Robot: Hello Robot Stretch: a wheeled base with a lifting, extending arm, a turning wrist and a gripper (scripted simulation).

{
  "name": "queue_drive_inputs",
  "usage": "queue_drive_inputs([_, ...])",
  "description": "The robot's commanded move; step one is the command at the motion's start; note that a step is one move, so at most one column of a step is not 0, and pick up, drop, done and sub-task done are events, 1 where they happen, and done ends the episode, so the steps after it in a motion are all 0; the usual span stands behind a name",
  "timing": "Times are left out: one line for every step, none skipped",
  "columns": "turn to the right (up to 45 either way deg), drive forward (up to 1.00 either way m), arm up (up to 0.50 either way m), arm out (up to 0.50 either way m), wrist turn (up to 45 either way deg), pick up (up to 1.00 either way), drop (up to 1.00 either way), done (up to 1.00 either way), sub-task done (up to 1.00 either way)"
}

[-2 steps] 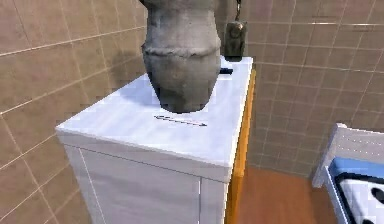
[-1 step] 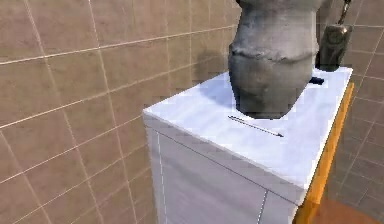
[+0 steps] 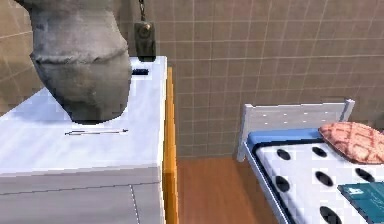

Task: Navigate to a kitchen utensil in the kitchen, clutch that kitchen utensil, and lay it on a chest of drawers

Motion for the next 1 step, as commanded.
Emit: queue_drive_inputs([24.0, 0.00, 0.00, 0.00, 0.0, 0.00, 0.00, 0.00, 0.00])
